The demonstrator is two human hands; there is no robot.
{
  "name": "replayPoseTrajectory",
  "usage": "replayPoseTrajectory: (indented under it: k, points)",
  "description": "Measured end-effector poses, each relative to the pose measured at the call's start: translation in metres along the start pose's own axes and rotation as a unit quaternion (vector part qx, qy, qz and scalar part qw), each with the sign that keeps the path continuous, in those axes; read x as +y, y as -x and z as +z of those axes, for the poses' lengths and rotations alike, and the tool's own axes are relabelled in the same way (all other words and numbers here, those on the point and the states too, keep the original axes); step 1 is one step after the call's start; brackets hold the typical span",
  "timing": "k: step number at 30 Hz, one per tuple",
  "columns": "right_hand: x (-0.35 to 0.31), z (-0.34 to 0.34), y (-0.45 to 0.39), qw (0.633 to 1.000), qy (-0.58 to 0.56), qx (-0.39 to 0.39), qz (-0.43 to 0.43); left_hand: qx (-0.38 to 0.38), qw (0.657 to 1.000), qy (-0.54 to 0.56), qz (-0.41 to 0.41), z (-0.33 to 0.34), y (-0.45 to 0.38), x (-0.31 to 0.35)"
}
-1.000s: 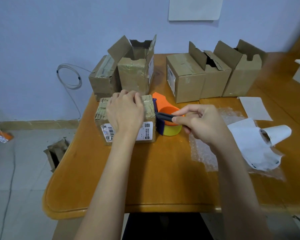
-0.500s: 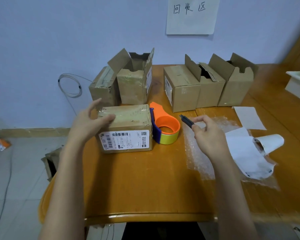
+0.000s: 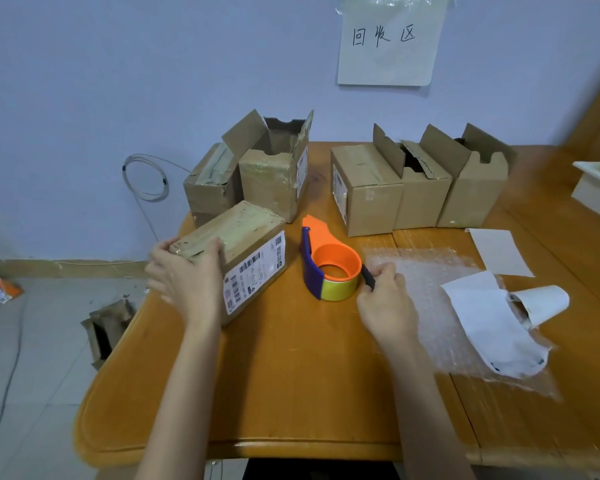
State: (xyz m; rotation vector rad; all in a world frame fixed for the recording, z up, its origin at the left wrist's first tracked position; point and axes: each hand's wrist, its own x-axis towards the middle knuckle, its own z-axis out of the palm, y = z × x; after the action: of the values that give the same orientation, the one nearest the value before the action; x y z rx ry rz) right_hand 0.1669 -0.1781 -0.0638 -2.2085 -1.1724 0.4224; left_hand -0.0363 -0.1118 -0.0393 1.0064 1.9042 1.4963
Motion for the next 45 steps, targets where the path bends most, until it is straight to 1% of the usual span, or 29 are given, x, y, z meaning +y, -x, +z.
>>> replayPoseTrajectory:
  k: [2,4,6,9,12,19,21,23,24,25,26,27,28,29,30,31,33,37,41,43,45]
  points:
    - [-0.002,0.003,0.0,1.0,0.021,0.005,0.01,-0.039,0.999,0.006,-0.005,-0.004,-0.002,-0.004]
    - [-0.004,0.006,0.001,0.999,0.032,0.01,0.017,-0.076,0.996,0.049,0.018,-0.01,-0.005,-0.011]
    - [-0.006,0.007,0.002,0.999,0.04,0.013,0.022,-0.094,0.991,0.084,0.04,-0.013,-0.004,-0.015]
    - [-0.008,0.009,0.005,0.998,0.049,0.009,0.026,-0.126,0.988,0.069,0.064,-0.011,0.006,-0.013]
    - [-0.007,0.01,0.006,0.997,0.071,-0.003,0.026,-0.178,0.98,0.078,0.043,-0.002,0.012,-0.011]
    - [-0.009,0.002,0.007,0.986,0.153,-0.066,0.021,-0.203,0.97,0.134,0.019,0.003,0.014,-0.012]
    - [-0.014,-0.005,0.008,0.986,0.158,-0.06,0.014,-0.208,0.968,0.138,0.02,0.003,0.013,-0.012]
    - [-0.022,-0.014,0.011,0.992,0.128,-0.003,-0.017,-0.211,0.967,0.14,0.023,0.003,0.013,-0.013]
    - [-0.028,-0.019,0.013,0.994,0.096,0.032,-0.048,-0.211,0.967,0.14,0.024,0.003,0.013,-0.012]
    - [-0.036,-0.024,0.015,0.993,0.055,0.056,-0.093,-0.21,0.967,0.14,0.026,0.003,0.013,-0.012]
    - [-0.044,-0.028,0.018,0.988,0.007,0.055,-0.145,-0.21,0.967,0.142,0.029,0.003,0.013,-0.012]
    - [-0.054,-0.033,0.021,0.98,-0.047,0.026,-0.194,-0.209,0.967,0.145,0.032,0.004,0.014,-0.012]
    - [-0.065,-0.034,0.024,0.969,-0.094,-0.023,-0.229,-0.208,0.966,0.148,0.033,0.004,0.014,-0.012]
    - [-0.073,-0.033,0.027,0.958,-0.117,-0.074,-0.25,-0.208,0.966,0.15,0.033,0.004,0.014,-0.013]
    - [-0.078,-0.03,0.028,0.951,-0.113,-0.112,-0.264,-0.208,0.966,0.15,0.032,0.004,0.013,-0.012]
    - [-0.081,-0.024,0.027,0.948,-0.098,-0.135,-0.269,-0.209,0.965,0.152,0.033,0.004,0.013,-0.013]
    - [-0.084,-0.015,0.025,0.948,-0.097,-0.15,-0.262,-0.215,0.963,0.158,0.04,0.004,0.013,-0.013]
    - [-0.08,-0.01,0.018,0.947,-0.176,-0.155,-0.22,-0.223,0.96,0.156,0.059,0.002,0.014,-0.014]
    - [-0.075,-0.012,0.014,0.938,-0.229,-0.174,-0.193,-0.224,0.96,0.155,0.066,0.003,0.013,-0.017]
    - [-0.072,-0.012,0.01,0.938,-0.26,-0.147,-0.176,-0.226,0.959,0.161,0.062,0.003,0.014,-0.017]
    - [-0.069,-0.013,0.009,0.945,-0.241,-0.11,-0.193,-0.223,0.959,0.164,0.063,0.002,0.015,-0.017]
